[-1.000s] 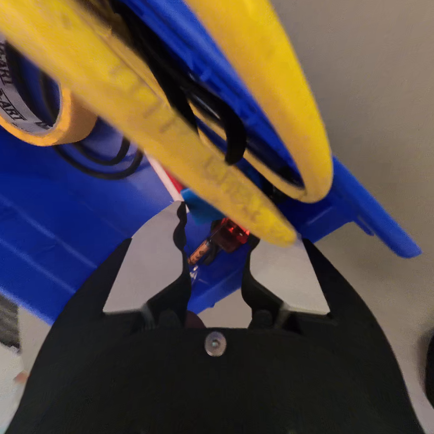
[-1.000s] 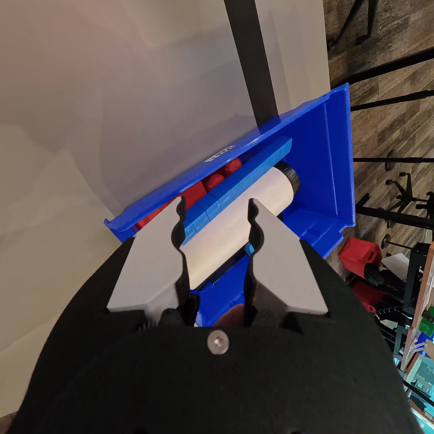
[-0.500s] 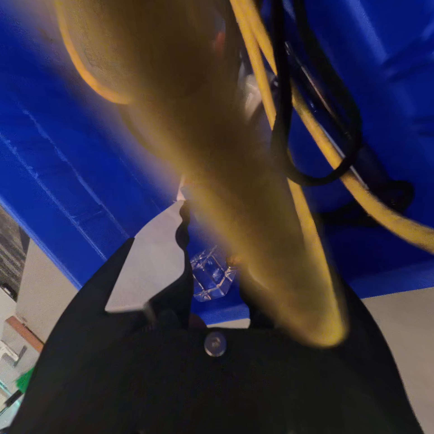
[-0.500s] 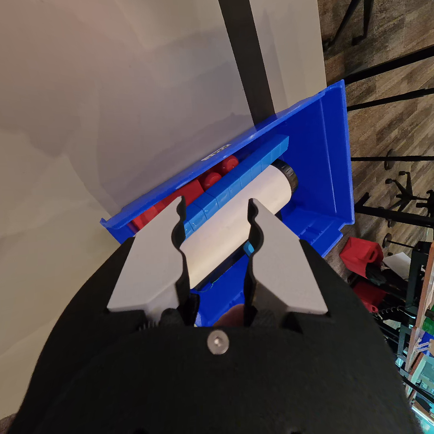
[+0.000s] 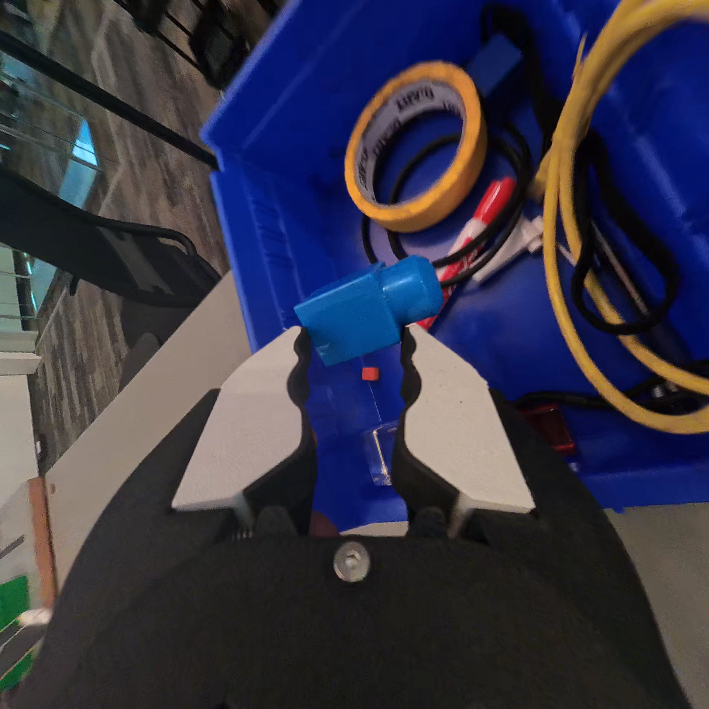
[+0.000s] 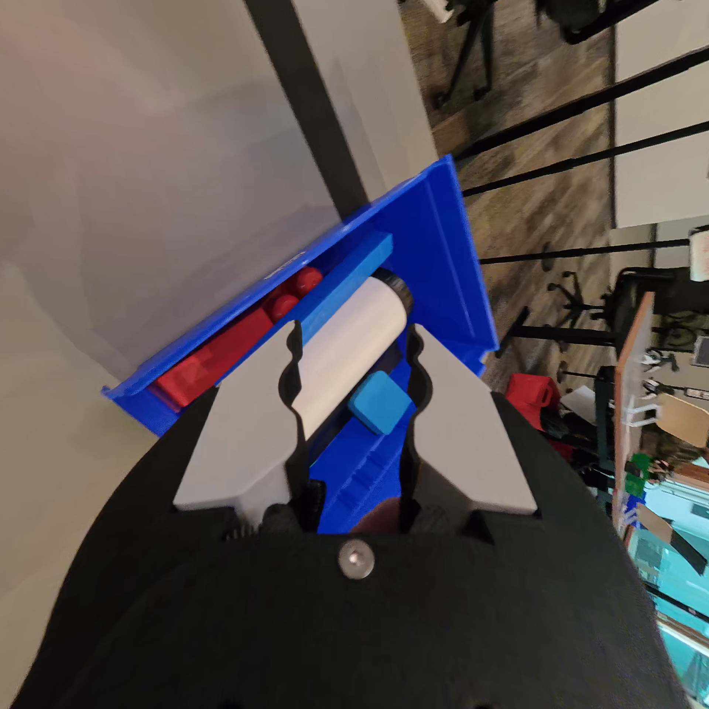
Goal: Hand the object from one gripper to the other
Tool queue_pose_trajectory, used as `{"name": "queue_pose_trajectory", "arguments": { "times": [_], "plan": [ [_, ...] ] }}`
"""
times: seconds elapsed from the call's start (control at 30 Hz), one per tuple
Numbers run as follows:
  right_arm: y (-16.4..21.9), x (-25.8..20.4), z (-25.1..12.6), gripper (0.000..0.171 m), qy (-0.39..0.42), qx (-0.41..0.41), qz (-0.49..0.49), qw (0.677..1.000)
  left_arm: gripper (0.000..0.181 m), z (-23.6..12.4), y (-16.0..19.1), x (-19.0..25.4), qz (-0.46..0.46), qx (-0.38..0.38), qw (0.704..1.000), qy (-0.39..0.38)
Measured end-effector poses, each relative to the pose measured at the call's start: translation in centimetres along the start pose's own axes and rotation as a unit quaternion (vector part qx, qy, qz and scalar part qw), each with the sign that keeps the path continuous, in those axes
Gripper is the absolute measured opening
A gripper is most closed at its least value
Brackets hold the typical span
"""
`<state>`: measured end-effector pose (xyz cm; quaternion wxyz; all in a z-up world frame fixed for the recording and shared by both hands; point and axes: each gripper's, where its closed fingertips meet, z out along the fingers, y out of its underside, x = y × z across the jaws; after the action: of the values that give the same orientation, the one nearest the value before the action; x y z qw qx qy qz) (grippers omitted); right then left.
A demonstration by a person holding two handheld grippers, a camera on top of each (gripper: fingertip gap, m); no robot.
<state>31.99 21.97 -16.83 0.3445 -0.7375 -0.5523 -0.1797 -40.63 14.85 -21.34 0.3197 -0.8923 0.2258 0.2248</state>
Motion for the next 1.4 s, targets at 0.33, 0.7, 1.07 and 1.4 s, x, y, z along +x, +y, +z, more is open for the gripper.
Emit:
{"name": "queue_pose_trajectory", "arguments": {
  "times": [0.33, 0.7, 1.07, 1.4],
  "plan": [
    [-7.0, 4.4, -7.5, 0.059, 0.154, 0.139, -0.001, 0.978, 0.045, -11.5, -8.7, 0.8, -0.092, 0.214, 0.971, 0.044],
    [-24.3, -6.5, -16.1, 0.055, 0.128, 0.456, -0.137, 0.870, 0.045, -27.2, -20.0, 18.6, -0.065, 0.459, 0.795, 0.392],
    [-29.7, -14.0, -20.4, 0.049, 0.110, 0.591, -0.169, 0.781, 0.044, -33.9, -22.8, 27.8, -0.028, 0.519, 0.627, 0.580],
    [-29.5, -15.0, -20.8, 0.037, 0.121, 0.582, -0.202, 0.778, 0.044, -32.9, -22.4, 29.6, 0.011, 0.494, 0.642, 0.587]
  ]
}}
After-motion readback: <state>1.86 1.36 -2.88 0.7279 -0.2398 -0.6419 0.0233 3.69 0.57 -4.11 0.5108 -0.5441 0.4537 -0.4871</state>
